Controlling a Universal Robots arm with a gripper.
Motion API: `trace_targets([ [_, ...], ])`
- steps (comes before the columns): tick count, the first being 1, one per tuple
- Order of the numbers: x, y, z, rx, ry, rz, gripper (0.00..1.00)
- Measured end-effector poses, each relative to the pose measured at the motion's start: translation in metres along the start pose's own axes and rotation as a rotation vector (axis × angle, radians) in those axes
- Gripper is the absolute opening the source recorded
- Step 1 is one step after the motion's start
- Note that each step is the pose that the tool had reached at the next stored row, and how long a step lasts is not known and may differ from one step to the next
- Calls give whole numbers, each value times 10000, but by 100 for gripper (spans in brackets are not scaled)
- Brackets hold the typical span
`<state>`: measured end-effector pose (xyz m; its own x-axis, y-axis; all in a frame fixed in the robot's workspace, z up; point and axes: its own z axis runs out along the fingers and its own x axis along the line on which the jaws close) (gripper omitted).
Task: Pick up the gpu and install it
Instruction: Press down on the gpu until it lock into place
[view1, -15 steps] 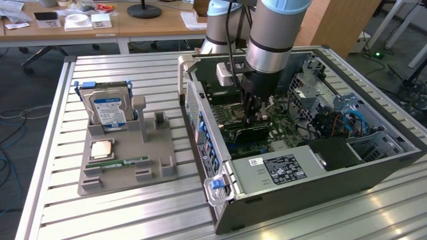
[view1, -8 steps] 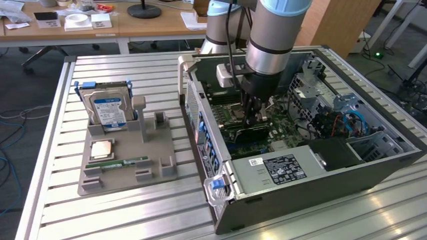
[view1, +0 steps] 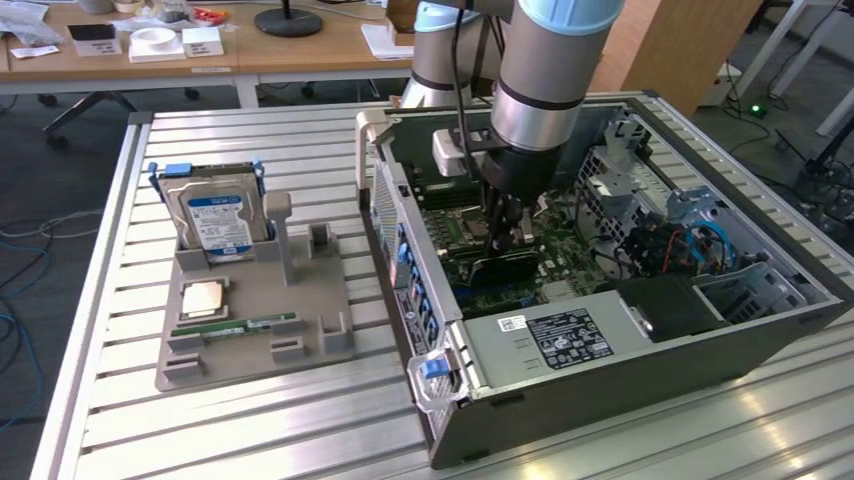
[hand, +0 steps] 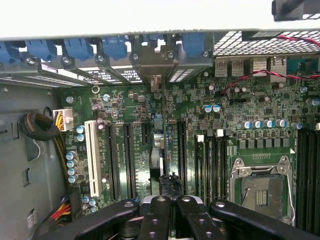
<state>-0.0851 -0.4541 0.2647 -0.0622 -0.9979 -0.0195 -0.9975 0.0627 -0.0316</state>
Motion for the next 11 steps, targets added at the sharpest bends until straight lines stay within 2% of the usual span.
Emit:
trace_targets([
  [11,0,0,11,0,0,0,11],
])
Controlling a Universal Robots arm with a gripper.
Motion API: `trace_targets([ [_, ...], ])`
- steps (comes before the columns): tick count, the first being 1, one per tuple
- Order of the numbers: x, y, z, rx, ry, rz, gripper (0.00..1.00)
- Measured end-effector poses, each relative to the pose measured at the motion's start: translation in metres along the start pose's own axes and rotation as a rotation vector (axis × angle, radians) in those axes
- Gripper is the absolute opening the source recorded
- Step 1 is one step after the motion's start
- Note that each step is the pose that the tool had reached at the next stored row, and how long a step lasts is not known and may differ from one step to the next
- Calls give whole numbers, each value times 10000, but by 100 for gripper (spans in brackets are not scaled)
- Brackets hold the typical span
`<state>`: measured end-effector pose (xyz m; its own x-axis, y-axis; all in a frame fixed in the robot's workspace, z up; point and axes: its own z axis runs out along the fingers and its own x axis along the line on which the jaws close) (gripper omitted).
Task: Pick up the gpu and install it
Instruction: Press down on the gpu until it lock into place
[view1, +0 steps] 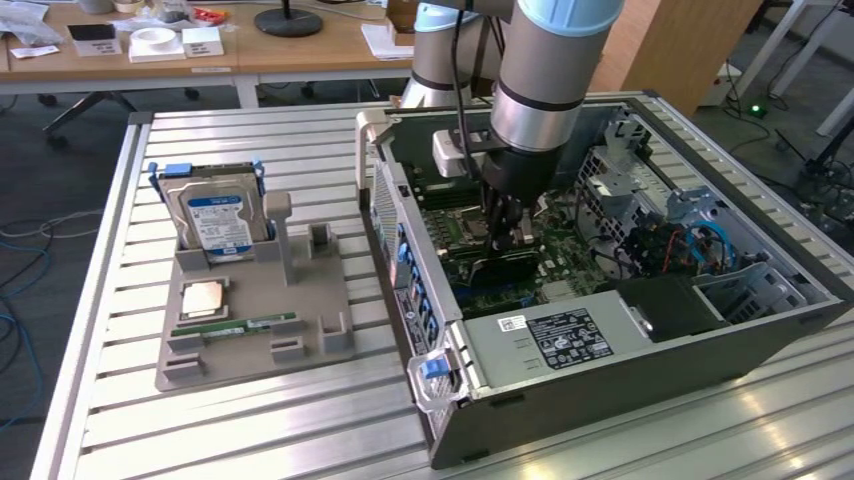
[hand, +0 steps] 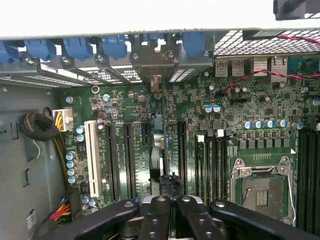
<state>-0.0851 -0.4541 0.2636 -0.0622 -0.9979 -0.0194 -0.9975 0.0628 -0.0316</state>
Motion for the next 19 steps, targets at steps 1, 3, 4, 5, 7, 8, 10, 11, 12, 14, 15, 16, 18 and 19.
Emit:
trace_targets([
  [1,0,0,1,0,0,0,11],
  [3,0,0,6,1,1,-1,11],
  [4,0,0,6,-1,2,-1,11],
  [5,0,0,6,0,2,-1,11],
  [7,0,1,7,0,0,0,11],
  [8,0,1,8,1,-1,0,11],
  [10,0,1,9,1,0,0,11],
  [11,0,2,11,1,0,0,11],
  [12,1,3,13,0,1,-1,11],
  [14,1,6,21,-1,0,-1,11],
  [15,1,7,22,1,-1,0,11],
  [16,1,12,22,3,-1,2,11],
  [18,1,20,23,1,-1,0,11],
  [19,1,21,23,0,-1,-1,11],
])
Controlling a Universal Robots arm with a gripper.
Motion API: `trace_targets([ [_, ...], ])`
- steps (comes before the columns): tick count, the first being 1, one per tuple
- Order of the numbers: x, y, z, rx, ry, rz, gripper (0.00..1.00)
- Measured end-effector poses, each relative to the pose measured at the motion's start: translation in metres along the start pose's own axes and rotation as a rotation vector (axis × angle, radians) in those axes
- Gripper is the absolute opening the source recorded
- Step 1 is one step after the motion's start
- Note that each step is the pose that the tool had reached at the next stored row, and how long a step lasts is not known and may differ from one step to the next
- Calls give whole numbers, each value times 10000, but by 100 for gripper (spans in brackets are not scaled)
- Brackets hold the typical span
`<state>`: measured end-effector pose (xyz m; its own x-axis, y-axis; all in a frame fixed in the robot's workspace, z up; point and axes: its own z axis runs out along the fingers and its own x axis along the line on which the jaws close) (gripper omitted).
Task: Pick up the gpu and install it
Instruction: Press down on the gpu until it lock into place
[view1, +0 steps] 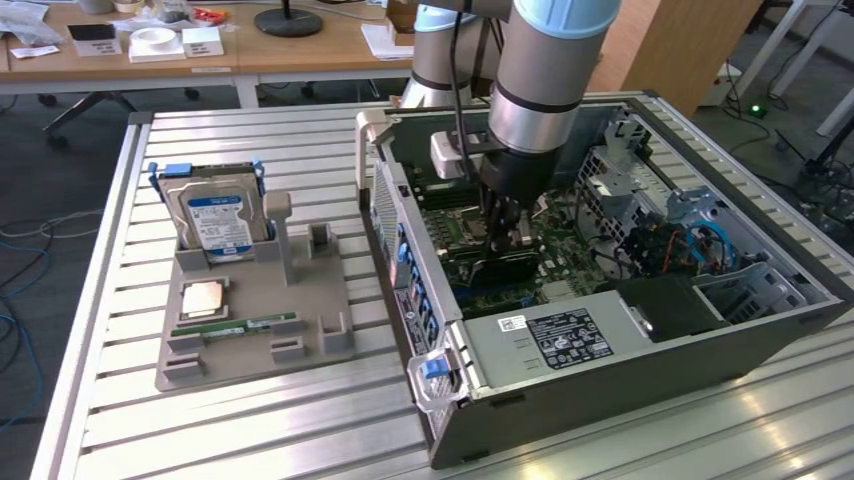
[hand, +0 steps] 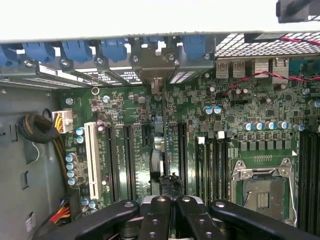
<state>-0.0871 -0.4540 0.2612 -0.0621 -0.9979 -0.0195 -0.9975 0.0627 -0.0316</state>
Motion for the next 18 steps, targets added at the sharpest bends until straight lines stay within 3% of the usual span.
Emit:
trace_targets([
  [18,-3,1,8,0,0,0,11],
])
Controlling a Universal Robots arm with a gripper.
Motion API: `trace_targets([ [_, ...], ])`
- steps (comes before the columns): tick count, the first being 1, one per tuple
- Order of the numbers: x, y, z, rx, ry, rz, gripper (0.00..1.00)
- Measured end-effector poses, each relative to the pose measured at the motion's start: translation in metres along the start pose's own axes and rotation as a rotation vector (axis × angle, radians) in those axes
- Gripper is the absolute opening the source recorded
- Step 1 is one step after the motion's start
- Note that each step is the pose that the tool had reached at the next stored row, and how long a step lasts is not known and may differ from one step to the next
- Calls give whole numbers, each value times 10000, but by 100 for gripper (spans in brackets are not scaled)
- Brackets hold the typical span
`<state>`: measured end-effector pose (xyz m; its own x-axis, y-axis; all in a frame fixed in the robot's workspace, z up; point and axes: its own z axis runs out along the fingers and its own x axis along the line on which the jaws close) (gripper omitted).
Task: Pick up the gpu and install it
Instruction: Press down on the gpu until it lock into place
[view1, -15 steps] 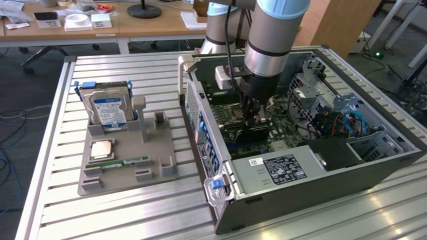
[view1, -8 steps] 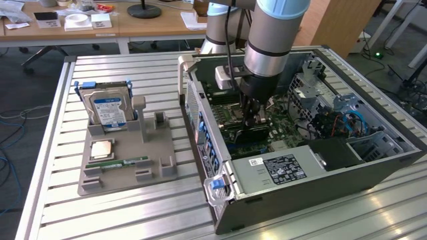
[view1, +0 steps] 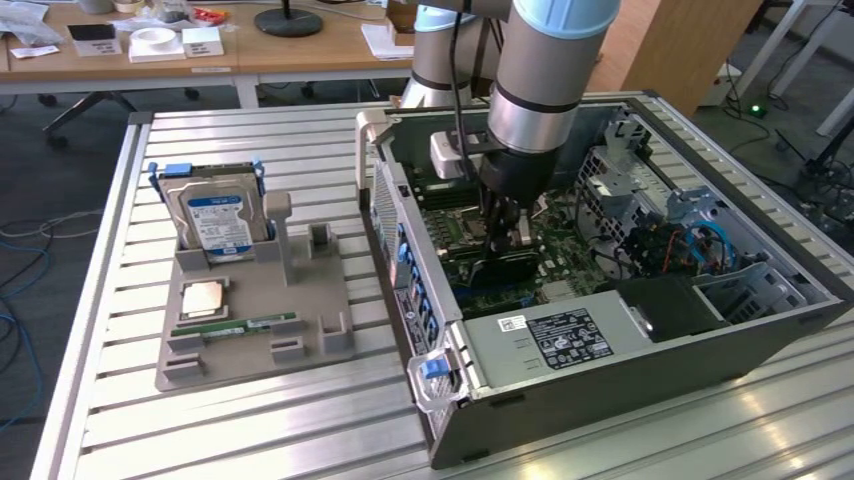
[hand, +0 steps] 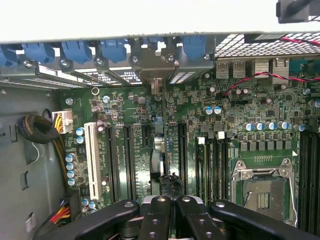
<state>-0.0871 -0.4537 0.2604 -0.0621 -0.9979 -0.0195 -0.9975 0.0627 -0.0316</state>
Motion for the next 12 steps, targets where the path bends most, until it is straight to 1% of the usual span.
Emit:
trace_targets([
  [9,-11,1,0,0,0,1,11],
  [12,-4,3,0,1,-23,2,11],
])
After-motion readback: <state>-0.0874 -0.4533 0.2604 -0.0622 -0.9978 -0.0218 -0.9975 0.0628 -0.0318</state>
